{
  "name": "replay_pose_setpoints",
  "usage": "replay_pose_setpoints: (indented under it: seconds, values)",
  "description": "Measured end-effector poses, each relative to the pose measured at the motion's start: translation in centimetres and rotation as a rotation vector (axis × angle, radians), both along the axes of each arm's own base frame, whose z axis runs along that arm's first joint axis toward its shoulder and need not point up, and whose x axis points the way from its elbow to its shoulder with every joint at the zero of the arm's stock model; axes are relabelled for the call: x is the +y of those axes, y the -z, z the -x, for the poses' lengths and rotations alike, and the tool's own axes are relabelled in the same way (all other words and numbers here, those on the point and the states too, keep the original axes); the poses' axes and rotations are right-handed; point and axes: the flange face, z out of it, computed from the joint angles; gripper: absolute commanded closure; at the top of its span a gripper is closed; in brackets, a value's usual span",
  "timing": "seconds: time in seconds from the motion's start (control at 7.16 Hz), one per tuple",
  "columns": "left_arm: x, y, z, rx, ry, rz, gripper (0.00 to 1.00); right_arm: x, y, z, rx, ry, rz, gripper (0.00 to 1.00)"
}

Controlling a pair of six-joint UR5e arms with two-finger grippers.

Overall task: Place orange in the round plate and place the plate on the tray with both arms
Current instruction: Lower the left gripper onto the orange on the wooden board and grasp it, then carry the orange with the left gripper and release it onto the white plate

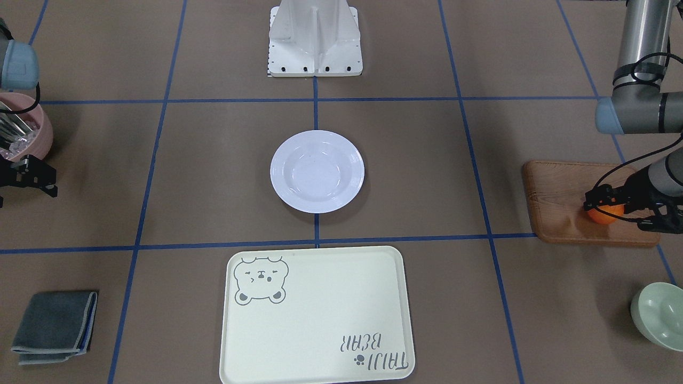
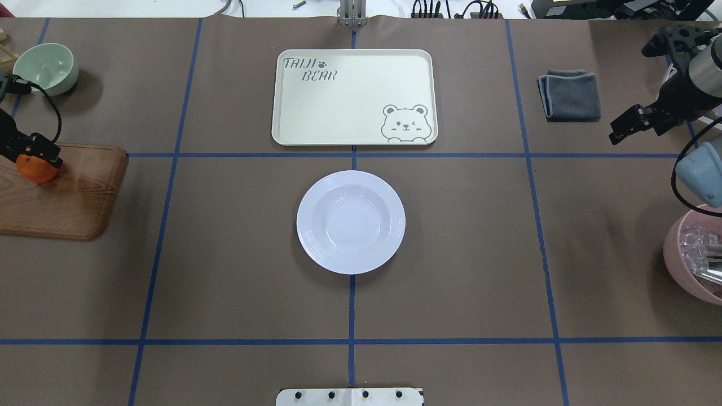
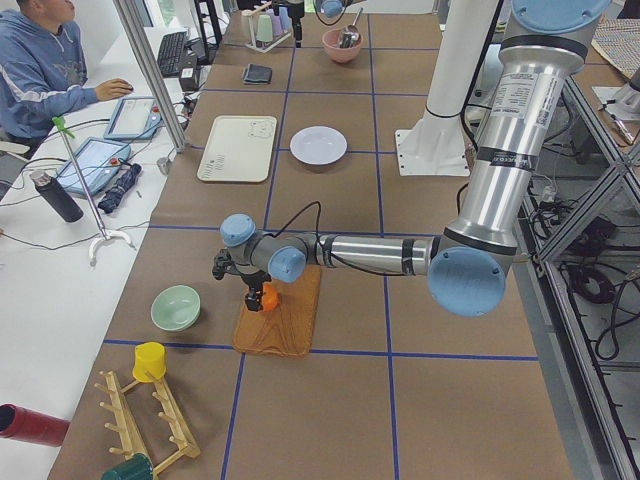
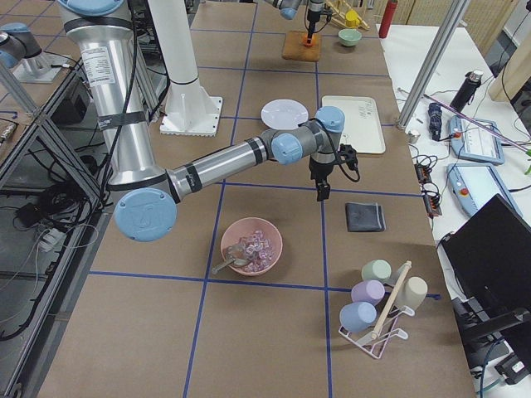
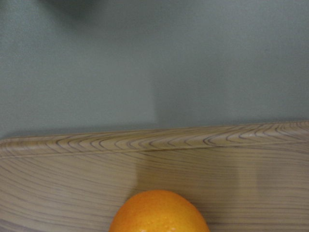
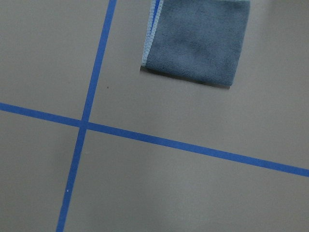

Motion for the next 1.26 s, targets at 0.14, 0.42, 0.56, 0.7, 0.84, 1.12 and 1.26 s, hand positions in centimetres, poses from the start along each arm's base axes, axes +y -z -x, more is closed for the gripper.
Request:
replay_pose_setpoints:
  seconds: [0.14, 0.42, 0.56, 0.7, 0.84, 1.12, 1.26]
  values:
    - [0.0, -0.4, 0.0, -0.003, -0.001, 0.005, 0.32, 0.0, 0.0, 0.2, 0.000, 0.003, 0.000, 0.00]
    - [0.1, -0.5, 0.0, -0.004, 0.000, 0.010, 1.00, 0.1, 0.1, 0.5, -0.001, 0.008, 0.000, 0.00]
    - [-0.3, 0.4, -0.2, 0.001, 0.019, 0.017, 1.00, 0.2, 0.2, 0.6, -0.002, 0.009, -0.002, 0.00]
    - [-1.2, 2.7, -0.7, 0.016, 0.065, 0.034, 1.00, 0.2, 0.3, 0.6, -0.003, 0.009, -0.005, 0.00]
    - [-1.8, 6.2, -2.0, 0.050, 0.116, 0.058, 1.00, 0.2, 0.4, 0.6, -0.004, 0.010, -0.007, 0.00]
    - [-0.1, 14.7, -8.8, 0.127, 0.168, 0.127, 1.00, 0.2, 0.4, 0.8, -0.003, 0.013, -0.006, 0.00]
    - [1.1, 19.8, -13.6, 0.165, 0.194, 0.176, 1.00, 0.3, 0.4, 1.0, -0.003, 0.017, -0.005, 0.00]
